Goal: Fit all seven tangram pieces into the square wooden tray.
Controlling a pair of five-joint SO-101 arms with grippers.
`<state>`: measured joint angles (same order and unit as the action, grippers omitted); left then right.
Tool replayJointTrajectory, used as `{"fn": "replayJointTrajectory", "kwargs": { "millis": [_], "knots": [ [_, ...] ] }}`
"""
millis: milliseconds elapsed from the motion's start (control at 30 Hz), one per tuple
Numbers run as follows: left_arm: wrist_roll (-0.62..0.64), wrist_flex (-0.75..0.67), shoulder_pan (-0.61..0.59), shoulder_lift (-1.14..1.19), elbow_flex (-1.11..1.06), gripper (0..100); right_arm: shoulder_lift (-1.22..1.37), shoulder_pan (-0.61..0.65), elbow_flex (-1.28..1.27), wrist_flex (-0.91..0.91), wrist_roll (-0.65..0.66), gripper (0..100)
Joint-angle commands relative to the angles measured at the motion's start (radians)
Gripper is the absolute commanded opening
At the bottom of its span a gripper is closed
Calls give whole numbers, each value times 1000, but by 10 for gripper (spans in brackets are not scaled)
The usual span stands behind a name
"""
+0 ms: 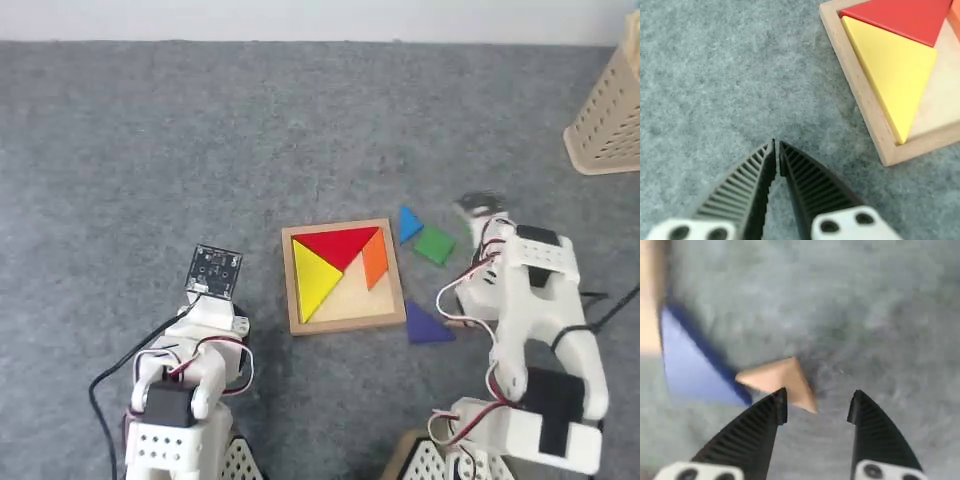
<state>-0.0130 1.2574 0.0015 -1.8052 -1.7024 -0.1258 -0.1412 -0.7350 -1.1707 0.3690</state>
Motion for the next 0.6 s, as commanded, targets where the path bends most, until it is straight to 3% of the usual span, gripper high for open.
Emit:
{"fn": "replayJointTrajectory", "kwargs": {
  "millis": [0, 100, 167, 567],
  "knots": [
    [6, 6, -6, -20, 18, 12, 10, 45, 74, -39, -482, 214],
    [6, 6, -5, -20, 18, 12, 25, 133, 112, -68, -709, 216],
    [6, 6, -6, -20, 18, 12, 48, 145, 135, -51, -793, 217],
    [6, 6, -5, -20, 18, 12, 314, -12, 305, -44, -907, 213]
  ]
}}
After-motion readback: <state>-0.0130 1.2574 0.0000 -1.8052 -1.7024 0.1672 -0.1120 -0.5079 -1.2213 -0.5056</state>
